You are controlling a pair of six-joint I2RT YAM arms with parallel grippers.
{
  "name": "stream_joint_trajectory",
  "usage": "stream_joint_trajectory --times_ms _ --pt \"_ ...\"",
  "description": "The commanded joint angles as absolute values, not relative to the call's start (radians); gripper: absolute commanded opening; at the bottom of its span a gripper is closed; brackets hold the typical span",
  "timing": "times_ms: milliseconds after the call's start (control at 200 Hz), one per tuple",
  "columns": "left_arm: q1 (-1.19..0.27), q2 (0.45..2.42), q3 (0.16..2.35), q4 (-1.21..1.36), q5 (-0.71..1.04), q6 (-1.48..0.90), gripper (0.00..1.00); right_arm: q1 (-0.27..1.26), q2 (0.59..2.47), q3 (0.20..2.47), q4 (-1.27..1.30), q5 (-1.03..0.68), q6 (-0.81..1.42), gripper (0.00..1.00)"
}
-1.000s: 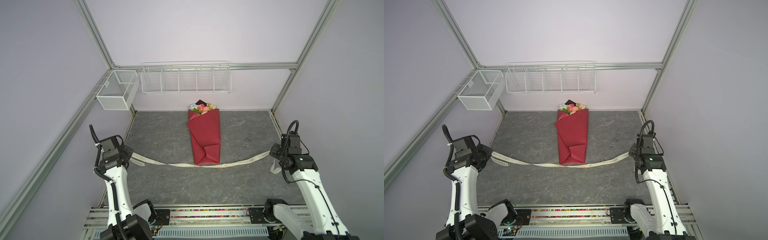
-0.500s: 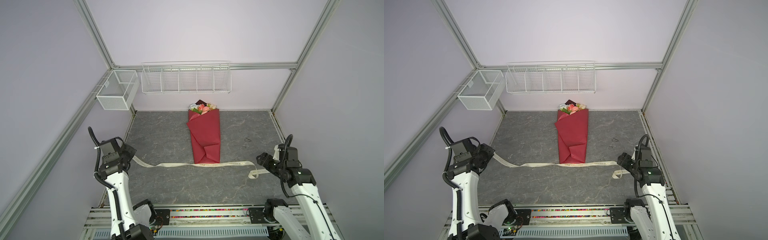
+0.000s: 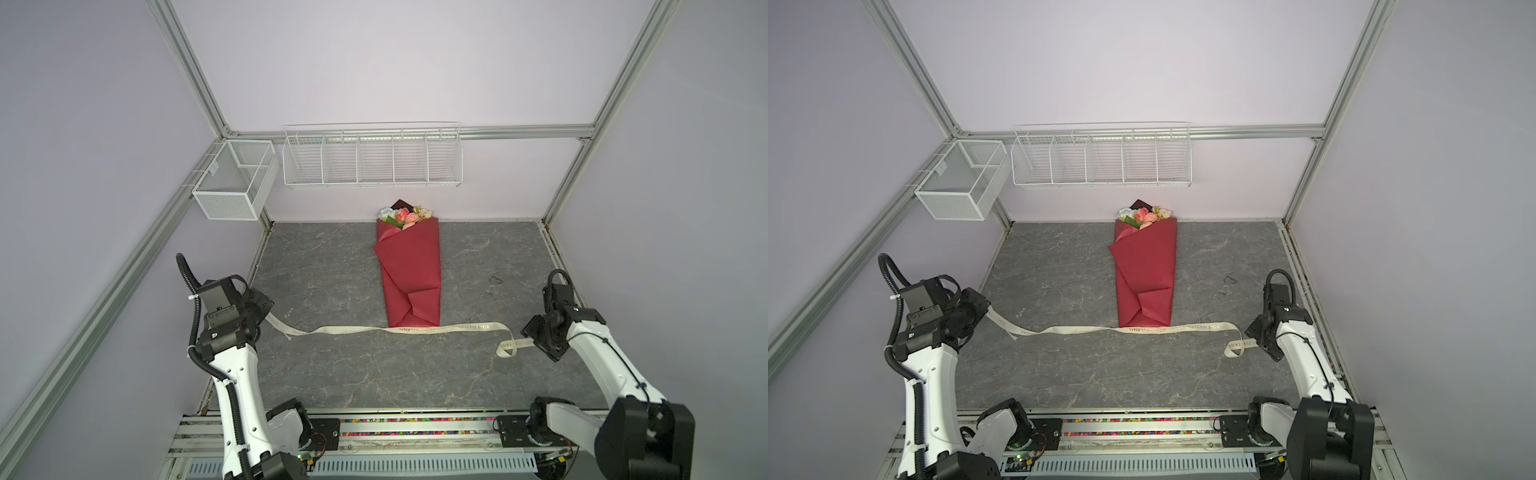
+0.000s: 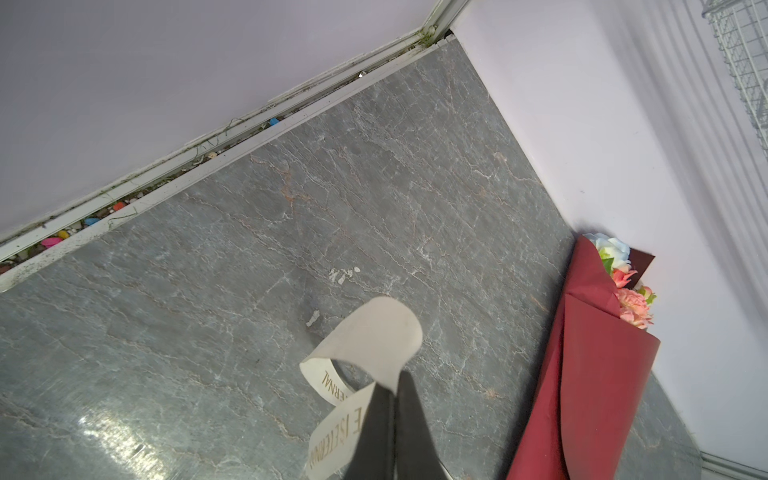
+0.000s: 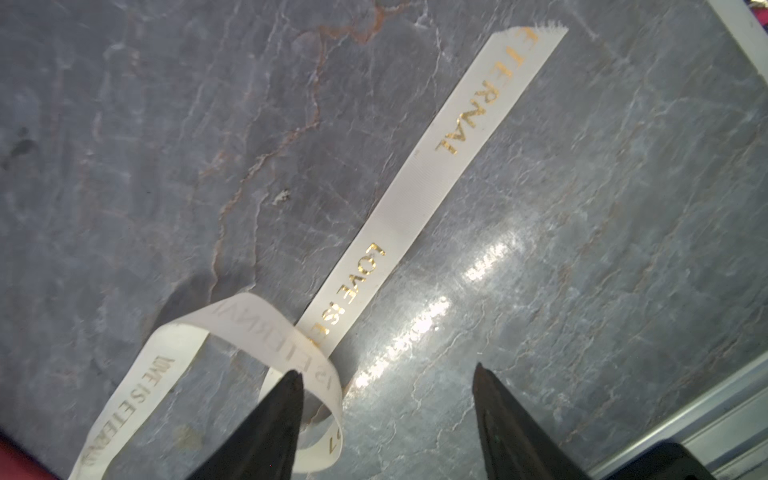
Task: Tie the bouquet of fake flowers
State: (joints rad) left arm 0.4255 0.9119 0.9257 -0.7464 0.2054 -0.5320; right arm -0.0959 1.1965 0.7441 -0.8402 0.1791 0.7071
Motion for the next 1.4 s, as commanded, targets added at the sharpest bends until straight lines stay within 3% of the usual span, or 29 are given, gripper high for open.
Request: stream_joint_trajectory --times_ms 0,630,725,790,840,875,930,1125,1265,1395 --pt "0.43 0.902 0.911 -0.739 0.25 -0.502 0.0 -0.1 1.27 0.785 -0.82 0.217 0.704 0.68" --pt "0.429 0.909 0.934 -0.765 0.207 -0.447 0.0 -0.1 1.572 0.762 -0.637 0.106 0.71 0.55" --pt "0.43 0.911 0.937 -0.77 0.209 -0.445 0.0 -0.1 1.597 0.738 -0.598 0.069 0.714 0.36" --pt "0.429 0.912 0.942 -0.772 0.212 -0.445 0.0 -0.099 1.604 0.722 -0.586 0.066 0.722 0.33" --pt "0.429 0.911 0.945 -0.775 0.21 -0.444 0.0 -0.1 1.61 0.715 -0.579 0.063 0.721 0.15" --pt "0.431 0.913 0.947 -0.777 0.205 -0.444 0.0 -0.1 1.609 0.712 -0.577 0.07 0.719 0.12" --pt "0.43 0.912 0.949 -0.779 0.198 -0.444 0.0 -0.101 1.595 0.713 -0.581 0.081 0.714 0.06" --pt "0.431 0.918 0.962 -0.782 0.157 -0.454 0.0 -0.128 1.412 0.84 -0.748 0.322 0.66 0.06" --pt "0.434 0.96 1.018 -0.804 0.041 -0.482 0.0 -0.288 1.214 0.969 -0.847 0.48 0.623 0.06" --pt "0.48 1.019 1.093 -0.836 -0.012 -0.497 0.0 -0.411 1.031 0.993 -0.788 0.516 0.62 0.06"
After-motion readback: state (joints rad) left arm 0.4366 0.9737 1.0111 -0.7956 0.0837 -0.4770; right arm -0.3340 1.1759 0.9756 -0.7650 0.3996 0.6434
